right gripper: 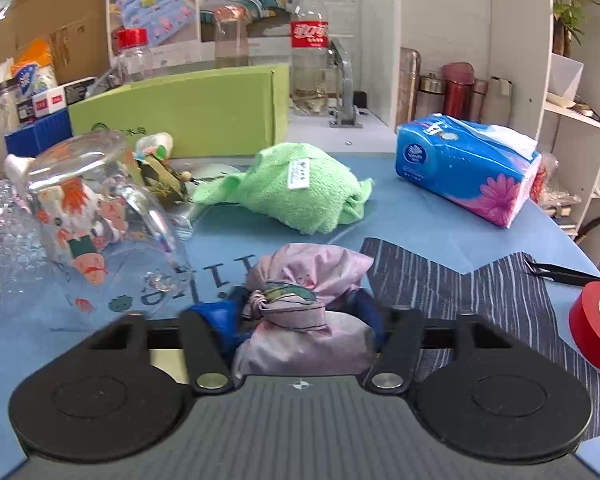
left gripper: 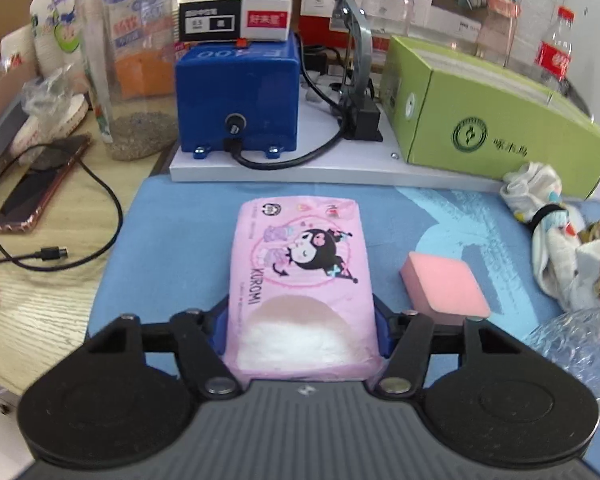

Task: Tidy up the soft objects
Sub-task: 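Lower the tissue pack and cloth bundle into the green box and open both tools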

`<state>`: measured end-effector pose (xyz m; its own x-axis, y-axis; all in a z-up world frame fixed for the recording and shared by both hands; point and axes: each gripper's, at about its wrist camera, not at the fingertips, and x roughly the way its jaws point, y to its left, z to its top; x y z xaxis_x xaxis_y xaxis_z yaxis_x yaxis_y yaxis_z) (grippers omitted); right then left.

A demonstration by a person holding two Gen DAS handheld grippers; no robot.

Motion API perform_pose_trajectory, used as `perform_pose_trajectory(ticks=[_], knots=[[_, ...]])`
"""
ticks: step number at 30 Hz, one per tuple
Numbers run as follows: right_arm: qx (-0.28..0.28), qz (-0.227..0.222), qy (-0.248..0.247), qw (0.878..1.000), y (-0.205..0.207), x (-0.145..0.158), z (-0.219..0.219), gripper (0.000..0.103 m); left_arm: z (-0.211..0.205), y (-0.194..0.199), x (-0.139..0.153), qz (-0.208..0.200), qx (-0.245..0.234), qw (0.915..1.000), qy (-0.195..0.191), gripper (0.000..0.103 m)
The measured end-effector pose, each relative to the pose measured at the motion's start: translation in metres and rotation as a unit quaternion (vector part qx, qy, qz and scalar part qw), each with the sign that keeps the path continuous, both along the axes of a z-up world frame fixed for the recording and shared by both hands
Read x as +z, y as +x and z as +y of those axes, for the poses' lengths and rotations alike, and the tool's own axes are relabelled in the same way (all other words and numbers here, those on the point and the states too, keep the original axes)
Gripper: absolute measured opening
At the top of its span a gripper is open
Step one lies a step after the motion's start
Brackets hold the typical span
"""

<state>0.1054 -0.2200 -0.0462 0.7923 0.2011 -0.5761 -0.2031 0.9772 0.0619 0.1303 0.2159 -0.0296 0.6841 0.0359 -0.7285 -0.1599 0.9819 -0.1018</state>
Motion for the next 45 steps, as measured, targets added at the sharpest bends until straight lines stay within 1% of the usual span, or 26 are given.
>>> perform_pose_trajectory(ticks=[1,3,5,6,9,10,13,15,17,19,21,23,26,28,29,30,32,33,35,38,40,41,43,45], knots=[[0.002,0.002,0.014,1.000,-0.001,0.002,-0.003,0.028,0.004,-0.003,0.001,-0.001,0.003,1.0000,-0.008,0.062],[0.002,0.001,0.029,1.000,-0.005,0.009,-0.010,0.027,0.011,-0.013,0.005,-0.005,0.007,0.9997,-0.024,0.062],[0.002,-0.015,0.039,0.999,-0.008,0.024,-0.016,0.026,0.017,-0.022,0.014,-0.011,0.003,0.9987,-0.049,0.062],[0.005,-0.024,0.043,0.999,-0.007,0.033,-0.018,0.027,0.018,-0.025,0.020,-0.017,-0.003,0.9983,-0.055,0.062],[0.026,-0.072,0.043,0.996,0.007,0.069,-0.016,0.027,0.011,-0.021,0.046,-0.046,-0.019,0.9980,-0.040,0.062],[0.035,-0.087,0.040,0.995,0.014,0.079,-0.013,0.027,0.008,-0.016,0.055,-0.058,-0.026,0.9972,-0.041,0.062],[0.061,-0.124,0.040,0.990,0.046,0.107,0.001,0.027,-0.006,0.009,0.085,-0.090,-0.051,0.9932,-0.052,0.062],[0.081,-0.140,0.031,0.986,0.073,0.122,0.015,0.027,-0.020,0.033,0.104,-0.112,-0.063,0.9907,-0.045,0.063],[0.100,-0.150,0.023,0.983,0.103,0.135,0.031,0.027,-0.036,0.061,0.120,-0.129,-0.072,0.9882,-0.040,0.063],[0.117,-0.149,0.013,0.982,0.134,0.143,0.049,0.028,-0.050,0.093,0.132,-0.137,-0.089,0.9856,-0.043,0.064],[0.130,-0.139,0.005,0.982,0.163,0.143,0.066,0.028,-0.064,0.121,0.137,-0.134,-0.101,0.9847,-0.047,0.064],[0.137,-0.125,0.004,0.983,0.186,0.139,0.076,0.028,-0.081,0.148,0.136,-0.127,-0.114,0.9843,-0.043,0.064],[0.144,-0.102,0.006,0.984,0.214,0.125,0.087,0.029,-0.102,0.180,0.123,-0.111,-0.136,0.9837,-0.039,0.064],[0.150,-0.076,0.008,0.986,0.230,0.113,0.093,0.032,-0.111,0.199,0.110,-0.097,-0.142,0.9841,-0.044,0.065],[0.151,-0.066,0.011,0.986,0.237,0.107,0.095,0.033,-0.114,0.205,0.104,-0.091,-0.143,0.9847,-0.041,0.069],[0.147,-0.052,0.016,0.988,0.246,0.101,0.098,0.034,-0.118,0.212,0.099,-0.083,-0.139,0.9862,-0.035,0.080],[0.127,-0.003,0.015,0.992,0.261,0.091,0.101,0.036,-0.120,0.219,0.092,-0.068,-0.125,0.9894,-0.027,0.082],[0.122,0.005,0.017,0.992,0.264,0.088,0.101,0.037,-0.119,0.220,0.091,-0.066,-0.125,0.9895,-0.030,0.084],[0.115,-0.011,0.038,0.993,0.264,0.089,0.097,0.039,-0.113,0.215,0.091,-0.071,-0.121,0.9892,-0.042,0.087],[0.103,-0.041,0.055,0.992,0.254,0.095,0.087,0.043,-0.104,0.203,0.096,-0.081,-0.111,0.9899,-0.034,0.087],[0.105,-0.048,0.060,0.992,0.243,0.100,0.082,0.045,-0.097,0.192,0.100,-0.087,-0.101,0.9904,-0.036,0.096],[0.105,-0.051,0.061,0.991,0.236,0.102,0.080,0.045,-0.093,0.182,0.103,-0.096,-0.096,0.9901,-0.036,0.102],[0.104,-0.058,0.062,0.991,0.218,0.106,0.075,0.047,-0.086,0.161,0.106,-0.104,-0.094,0.9896,-0.033,0.102],[0.101,-0.062,0.055,0.991,0.191,0.107,0.069,0.047,-0.079,0.138,0.107,-0.107,-0.089,0.9898,-0.029,0.102]])
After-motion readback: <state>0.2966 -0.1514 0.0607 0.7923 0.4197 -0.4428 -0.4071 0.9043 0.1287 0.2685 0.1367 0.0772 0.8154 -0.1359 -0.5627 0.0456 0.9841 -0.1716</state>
